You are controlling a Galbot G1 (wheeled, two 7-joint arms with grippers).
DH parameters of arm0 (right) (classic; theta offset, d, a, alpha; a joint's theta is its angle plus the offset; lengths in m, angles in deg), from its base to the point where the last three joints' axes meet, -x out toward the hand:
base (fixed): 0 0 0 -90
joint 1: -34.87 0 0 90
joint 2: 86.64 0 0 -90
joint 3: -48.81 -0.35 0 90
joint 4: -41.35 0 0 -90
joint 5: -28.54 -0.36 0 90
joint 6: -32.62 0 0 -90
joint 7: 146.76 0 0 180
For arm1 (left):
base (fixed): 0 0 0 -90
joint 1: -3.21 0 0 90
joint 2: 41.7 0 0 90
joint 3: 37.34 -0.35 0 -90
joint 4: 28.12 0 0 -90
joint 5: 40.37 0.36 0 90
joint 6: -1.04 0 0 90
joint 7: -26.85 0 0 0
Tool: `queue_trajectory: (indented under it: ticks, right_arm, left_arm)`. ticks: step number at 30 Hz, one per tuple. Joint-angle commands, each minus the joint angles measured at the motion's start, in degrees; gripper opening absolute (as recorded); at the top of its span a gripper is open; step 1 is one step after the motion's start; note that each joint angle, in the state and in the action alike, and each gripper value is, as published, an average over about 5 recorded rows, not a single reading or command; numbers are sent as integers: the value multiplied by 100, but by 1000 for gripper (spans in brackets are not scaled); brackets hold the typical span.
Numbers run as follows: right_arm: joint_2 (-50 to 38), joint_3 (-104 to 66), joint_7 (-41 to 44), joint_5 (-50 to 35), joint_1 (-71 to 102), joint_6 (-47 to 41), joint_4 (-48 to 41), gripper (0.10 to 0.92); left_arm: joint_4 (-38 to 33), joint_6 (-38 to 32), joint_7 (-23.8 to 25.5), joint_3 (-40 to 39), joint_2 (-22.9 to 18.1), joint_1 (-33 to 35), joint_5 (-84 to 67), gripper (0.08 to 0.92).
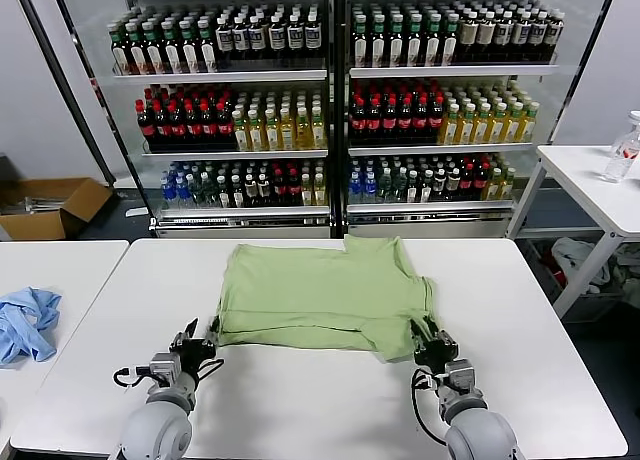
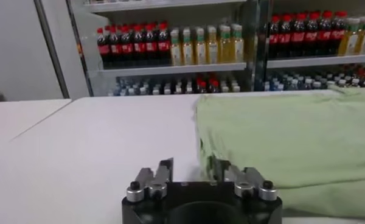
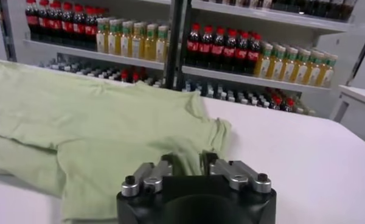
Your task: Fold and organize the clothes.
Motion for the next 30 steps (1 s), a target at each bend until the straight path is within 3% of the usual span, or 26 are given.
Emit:
queue_trajectory:
  ticks: [1, 6, 10, 26, 30]
  right_arm:
    - [21, -97, -108, -154, 155, -76, -64, 609]
    - [33, -69, -258, -751, -59, -487, -350, 750]
    - [34, -21, -309, -1127, -124, -592, -433, 721]
    - [-73, 51, -165, -1268, -16, -669, -319, 256]
    - [-155, 13, -105, -1255, 216, -696, -48, 177]
  left_arm:
    - [226, 86, -38, -39, -25, 4, 128, 580]
    - [431, 236, -18, -82, -18, -141, 105, 726]
    - [489, 241, -15, -97, 25, -186, 11, 771]
    - [203, 444, 320, -37, 158, -25, -912, 329]
    - [-82, 469, 316, 44, 200, 215, -1019, 208]
